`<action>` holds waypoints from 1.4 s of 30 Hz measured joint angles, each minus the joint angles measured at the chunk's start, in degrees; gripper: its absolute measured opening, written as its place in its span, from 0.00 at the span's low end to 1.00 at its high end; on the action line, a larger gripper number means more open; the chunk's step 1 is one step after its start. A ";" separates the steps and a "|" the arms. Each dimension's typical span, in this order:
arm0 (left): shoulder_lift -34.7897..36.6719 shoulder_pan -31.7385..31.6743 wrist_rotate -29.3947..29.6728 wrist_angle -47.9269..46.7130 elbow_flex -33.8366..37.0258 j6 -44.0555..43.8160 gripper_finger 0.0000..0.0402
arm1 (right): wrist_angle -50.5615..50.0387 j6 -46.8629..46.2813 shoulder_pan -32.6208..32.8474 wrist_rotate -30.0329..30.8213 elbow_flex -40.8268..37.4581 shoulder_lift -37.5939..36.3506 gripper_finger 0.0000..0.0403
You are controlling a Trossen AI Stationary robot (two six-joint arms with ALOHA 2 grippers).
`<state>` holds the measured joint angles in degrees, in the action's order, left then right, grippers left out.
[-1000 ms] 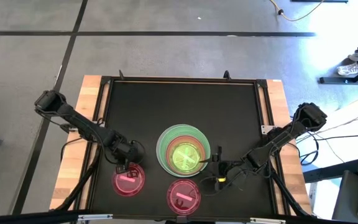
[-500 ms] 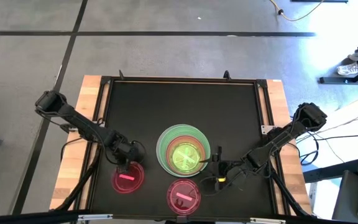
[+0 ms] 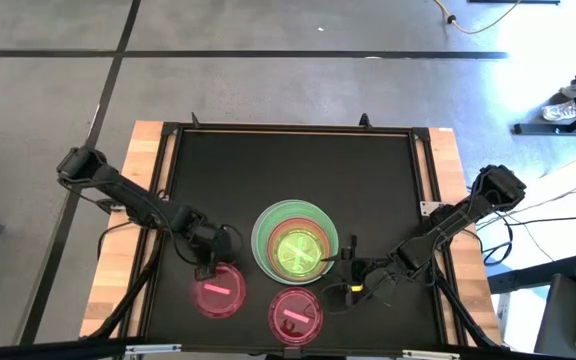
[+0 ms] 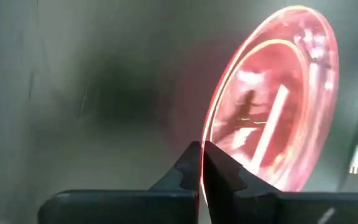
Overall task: Stack plastic plates
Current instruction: Stack the left transparent red plate on top of the transparent green plate
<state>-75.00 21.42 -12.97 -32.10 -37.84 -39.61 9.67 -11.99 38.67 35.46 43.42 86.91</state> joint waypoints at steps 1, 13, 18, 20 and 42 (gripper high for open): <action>0.00 -0.27 0.10 -0.53 -1.45 0.63 0.01 | 0.02 -0.02 0.00 -0.09 0.05 0.00 0.43; 0.12 -2.36 22.00 3.70 -16.76 10.41 0.01 | -0.71 -0.16 -0.03 -0.42 0.07 0.00 0.43; 0.13 -2.51 32.65 20.66 -14.01 21.09 0.01 | -0.72 -0.20 -0.06 -0.42 0.07 0.00 0.43; -0.18 -3.18 33.03 26.83 -12.14 24.57 0.01 | -0.71 -0.22 -0.07 -0.42 0.07 0.00 0.43; -13.15 -7.98 31.06 46.32 -4.16 24.54 0.13 | 1.88 5.15 -0.09 -3.47 0.07 -0.04 0.43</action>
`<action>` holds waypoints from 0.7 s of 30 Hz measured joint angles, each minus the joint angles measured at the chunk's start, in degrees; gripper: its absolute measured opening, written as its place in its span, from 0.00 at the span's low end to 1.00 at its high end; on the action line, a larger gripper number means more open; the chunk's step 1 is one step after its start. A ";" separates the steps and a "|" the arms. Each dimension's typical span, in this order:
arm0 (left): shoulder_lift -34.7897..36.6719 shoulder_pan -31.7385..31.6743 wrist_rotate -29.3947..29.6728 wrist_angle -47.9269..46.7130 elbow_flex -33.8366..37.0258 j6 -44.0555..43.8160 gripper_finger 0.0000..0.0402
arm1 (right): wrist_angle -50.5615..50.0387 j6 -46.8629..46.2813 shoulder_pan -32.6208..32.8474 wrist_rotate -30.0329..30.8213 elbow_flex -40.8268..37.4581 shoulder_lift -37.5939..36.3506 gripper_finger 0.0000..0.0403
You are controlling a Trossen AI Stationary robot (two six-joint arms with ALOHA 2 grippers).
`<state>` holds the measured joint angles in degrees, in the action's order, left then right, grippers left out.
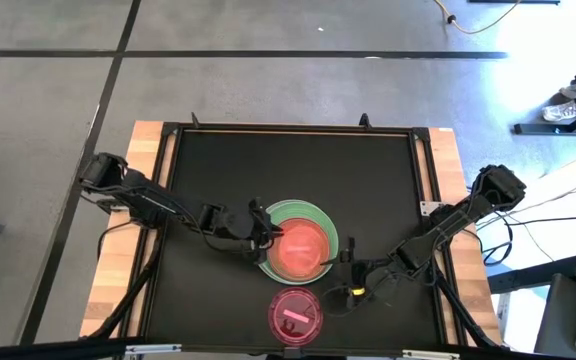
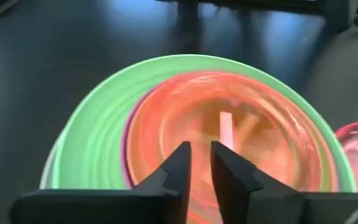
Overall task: Stack plastic plates
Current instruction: Stack the left transparent red plate on top of the transparent green plate, then stack the transparent red plate on top of the transparent red plate
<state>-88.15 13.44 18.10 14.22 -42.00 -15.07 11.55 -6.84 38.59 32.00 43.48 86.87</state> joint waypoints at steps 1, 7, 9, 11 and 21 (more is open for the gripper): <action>-0.05 -0.09 -0.82 0.02 0.00 -0.22 0.15 | -0.41 0.81 0.00 -1.93 0.00 0.00 0.43; -0.05 3.24 -4.81 0.07 0.00 -2.64 0.24 | -1.42 4.66 0.31 -16.76 0.00 1.55 0.43; -0.05 5.73 -2.71 0.09 0.00 -2.73 0.24 | -0.89 7.40 0.52 -20.50 0.00 3.28 0.43; -0.05 8.24 0.52 0.46 0.00 -2.44 0.24 | 0.18 8.59 0.57 -22.91 0.26 5.61 0.43; -0.05 13.05 11.06 3.67 -0.02 -1.58 0.24 | 2.11 10.38 0.42 -29.41 8.46 18.19 0.43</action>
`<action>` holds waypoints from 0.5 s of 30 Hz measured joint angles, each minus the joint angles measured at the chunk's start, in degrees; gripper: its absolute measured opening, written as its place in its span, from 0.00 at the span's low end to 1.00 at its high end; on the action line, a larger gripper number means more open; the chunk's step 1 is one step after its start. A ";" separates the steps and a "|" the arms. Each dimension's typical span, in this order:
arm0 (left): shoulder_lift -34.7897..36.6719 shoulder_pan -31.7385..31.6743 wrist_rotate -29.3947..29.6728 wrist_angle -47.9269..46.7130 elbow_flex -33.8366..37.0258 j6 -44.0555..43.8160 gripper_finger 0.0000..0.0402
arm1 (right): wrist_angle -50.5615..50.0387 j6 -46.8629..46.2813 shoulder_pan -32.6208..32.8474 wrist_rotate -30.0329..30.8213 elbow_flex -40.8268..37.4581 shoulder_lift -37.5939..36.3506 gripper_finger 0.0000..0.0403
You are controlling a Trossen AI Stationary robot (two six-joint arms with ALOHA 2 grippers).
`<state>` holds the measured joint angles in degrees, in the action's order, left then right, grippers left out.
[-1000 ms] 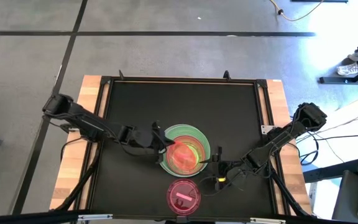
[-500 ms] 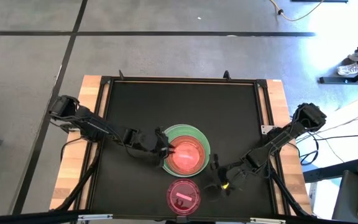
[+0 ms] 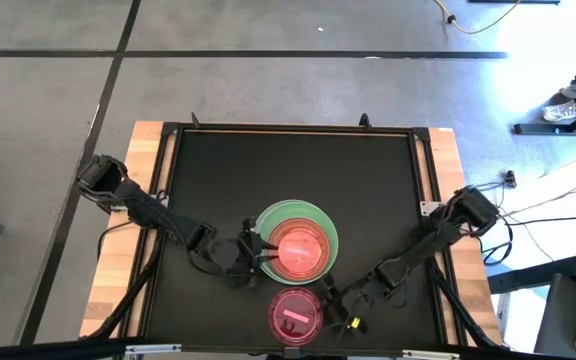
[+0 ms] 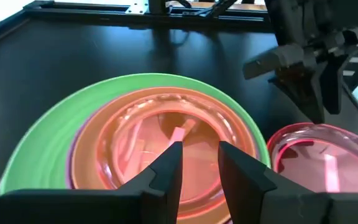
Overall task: Stack plastic plates
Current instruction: Stack the transparent red plate on top of the transparent red plate
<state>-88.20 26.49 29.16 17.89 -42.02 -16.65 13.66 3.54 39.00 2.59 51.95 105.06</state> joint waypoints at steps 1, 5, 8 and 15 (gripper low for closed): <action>0.00 0.06 0.01 0.00 0.00 -0.65 0.24 | -0.03 0.00 0.02 -0.76 0.63 0.71 0.43; 0.00 0.10 0.13 0.04 0.00 -2.66 0.24 | -0.16 -0.27 0.16 -2.59 2.33 3.71 0.43; -0.01 0.17 0.33 0.09 0.00 -4.44 0.24 | 0.24 0.05 0.85 -2.39 3.28 6.04 0.43; -1.78 0.32 0.44 1.25 -0.02 -8.35 0.24 | 0.60 -0.34 0.76 -2.10 4.89 8.35 0.39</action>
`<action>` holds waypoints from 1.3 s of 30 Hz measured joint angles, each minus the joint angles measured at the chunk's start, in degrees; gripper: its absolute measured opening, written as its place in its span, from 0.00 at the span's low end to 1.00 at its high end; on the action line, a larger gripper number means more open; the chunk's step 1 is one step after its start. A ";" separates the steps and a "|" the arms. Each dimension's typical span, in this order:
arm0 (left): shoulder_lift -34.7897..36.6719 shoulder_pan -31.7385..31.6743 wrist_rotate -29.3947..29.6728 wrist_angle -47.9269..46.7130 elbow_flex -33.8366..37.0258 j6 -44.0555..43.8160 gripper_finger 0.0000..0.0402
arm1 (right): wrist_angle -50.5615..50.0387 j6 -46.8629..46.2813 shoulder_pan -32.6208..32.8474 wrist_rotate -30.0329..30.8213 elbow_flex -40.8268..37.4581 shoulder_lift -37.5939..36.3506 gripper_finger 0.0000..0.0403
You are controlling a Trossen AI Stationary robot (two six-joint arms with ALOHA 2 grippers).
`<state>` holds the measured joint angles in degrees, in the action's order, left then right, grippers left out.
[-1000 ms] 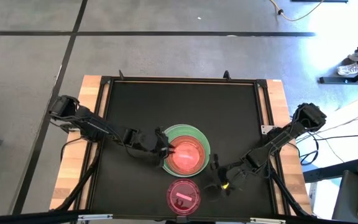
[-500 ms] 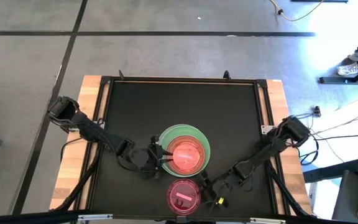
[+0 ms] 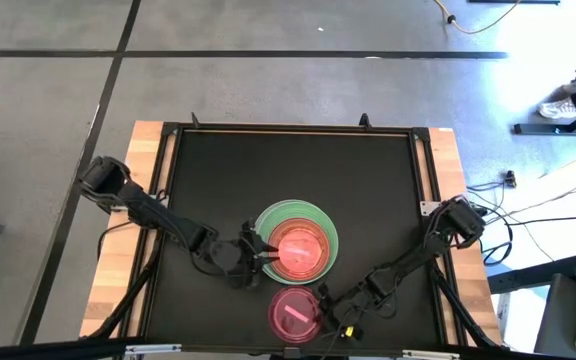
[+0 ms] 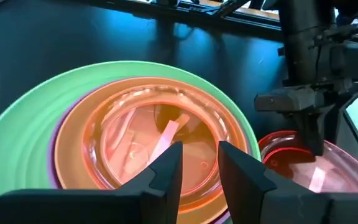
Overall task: Stack plastic plates
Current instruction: Stack the transparent red plate on top of the transparent red plate
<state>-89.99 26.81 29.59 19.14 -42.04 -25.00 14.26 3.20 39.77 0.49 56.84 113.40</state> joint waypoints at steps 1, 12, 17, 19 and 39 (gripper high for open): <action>-0.50 0.00 0.03 0.30 0.00 -0.31 0.24 | -0.07 -0.50 0.01 0.05 -0.05 0.00 0.37; -5.11 0.46 -0.68 4.04 0.00 -1.64 0.24 | -0.18 -0.57 0.04 1.31 -0.07 0.01 0.01; -5.16 1.98 -0.65 4.69 0.00 -0.89 0.24 | -1.88 0.25 0.11 3.85 0.67 -0.77 0.03; -4.83 2.68 -0.09 4.94 0.00 0.38 0.24 | -2.97 0.36 0.44 4.27 1.89 -0.96 0.01; 6.48 8.86 5.70 0.12 -0.06 9.11 0.24 | -32.52 3.35 1.77 22.88 13.20 -13.91 0.00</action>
<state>-83.50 35.66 35.29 19.26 -42.11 -15.89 -18.27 6.54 41.54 23.37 70.04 99.50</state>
